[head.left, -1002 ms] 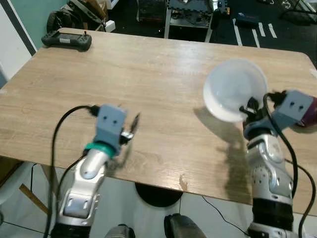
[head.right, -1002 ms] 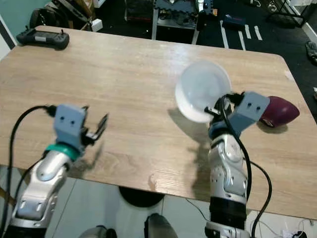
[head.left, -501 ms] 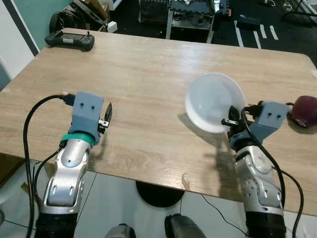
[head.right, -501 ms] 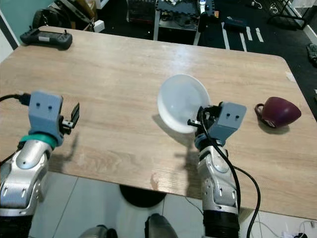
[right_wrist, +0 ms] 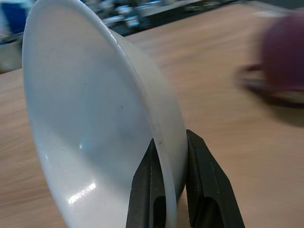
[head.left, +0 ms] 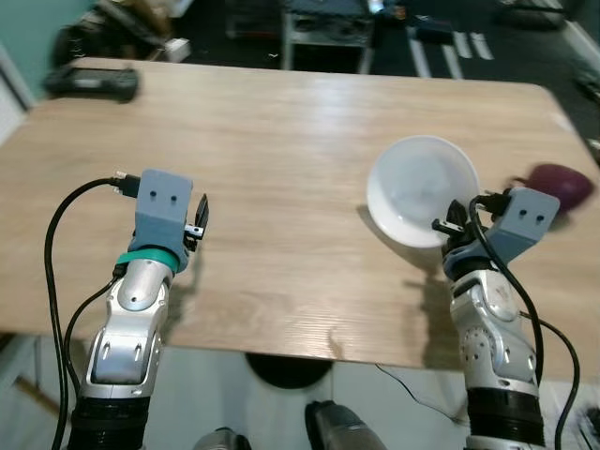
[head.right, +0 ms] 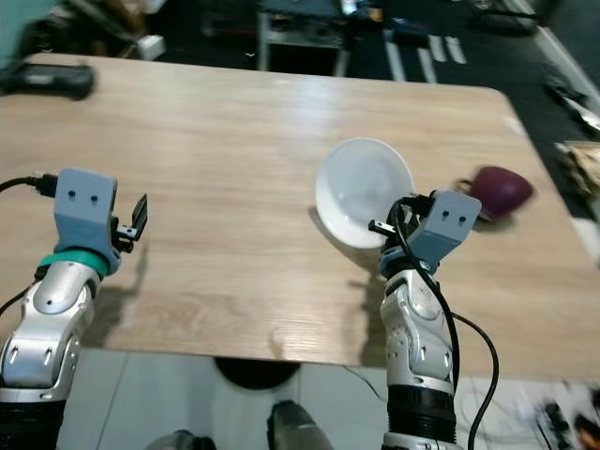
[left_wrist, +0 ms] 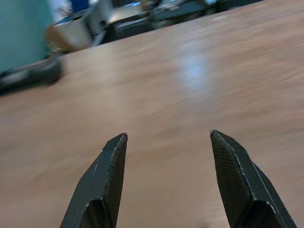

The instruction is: Setting the table

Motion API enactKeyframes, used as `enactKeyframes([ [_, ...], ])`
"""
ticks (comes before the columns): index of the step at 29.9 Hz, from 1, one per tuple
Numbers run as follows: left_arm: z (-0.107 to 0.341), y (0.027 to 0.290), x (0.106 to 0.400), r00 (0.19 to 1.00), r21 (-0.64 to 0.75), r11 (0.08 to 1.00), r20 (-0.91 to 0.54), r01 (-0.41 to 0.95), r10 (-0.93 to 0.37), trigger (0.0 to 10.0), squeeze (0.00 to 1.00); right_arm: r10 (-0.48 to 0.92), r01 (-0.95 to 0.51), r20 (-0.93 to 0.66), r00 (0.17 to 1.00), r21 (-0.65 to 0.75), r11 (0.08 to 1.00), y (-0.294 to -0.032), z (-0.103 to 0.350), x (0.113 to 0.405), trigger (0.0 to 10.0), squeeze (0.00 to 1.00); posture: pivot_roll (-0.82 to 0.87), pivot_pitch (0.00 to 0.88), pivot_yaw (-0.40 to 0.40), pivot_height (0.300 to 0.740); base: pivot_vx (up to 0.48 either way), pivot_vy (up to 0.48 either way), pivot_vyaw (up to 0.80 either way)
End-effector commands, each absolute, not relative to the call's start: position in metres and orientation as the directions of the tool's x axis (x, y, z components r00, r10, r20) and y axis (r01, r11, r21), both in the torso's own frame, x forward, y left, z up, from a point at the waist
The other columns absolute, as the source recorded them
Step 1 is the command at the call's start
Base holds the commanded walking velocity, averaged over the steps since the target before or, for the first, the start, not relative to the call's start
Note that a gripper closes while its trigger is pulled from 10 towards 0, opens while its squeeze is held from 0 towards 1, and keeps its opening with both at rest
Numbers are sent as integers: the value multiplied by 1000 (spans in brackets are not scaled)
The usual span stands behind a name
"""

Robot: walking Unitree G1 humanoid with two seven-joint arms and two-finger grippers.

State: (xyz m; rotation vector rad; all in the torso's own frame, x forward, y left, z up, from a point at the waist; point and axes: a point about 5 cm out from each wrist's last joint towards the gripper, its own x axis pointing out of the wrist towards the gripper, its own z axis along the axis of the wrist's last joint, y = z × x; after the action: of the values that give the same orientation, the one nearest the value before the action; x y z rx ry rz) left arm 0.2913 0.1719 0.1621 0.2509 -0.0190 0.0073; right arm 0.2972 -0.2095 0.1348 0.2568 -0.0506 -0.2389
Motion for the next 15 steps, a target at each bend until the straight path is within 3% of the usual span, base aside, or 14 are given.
enactKeyframes([
  [1,159,172,292,1000,249,968,-1,-4,5,10000,0,-257,243,17,966,268,932,-211,133,296,10000,0,-88,0,26,740,0,0,-800],
  [15,159,170,296,1000,268,963,-3,14,-14,10000,0,-283,272,5,959,259,927,-213,127,294,10000,0,-92,0,40,740,0,0,-800],
])
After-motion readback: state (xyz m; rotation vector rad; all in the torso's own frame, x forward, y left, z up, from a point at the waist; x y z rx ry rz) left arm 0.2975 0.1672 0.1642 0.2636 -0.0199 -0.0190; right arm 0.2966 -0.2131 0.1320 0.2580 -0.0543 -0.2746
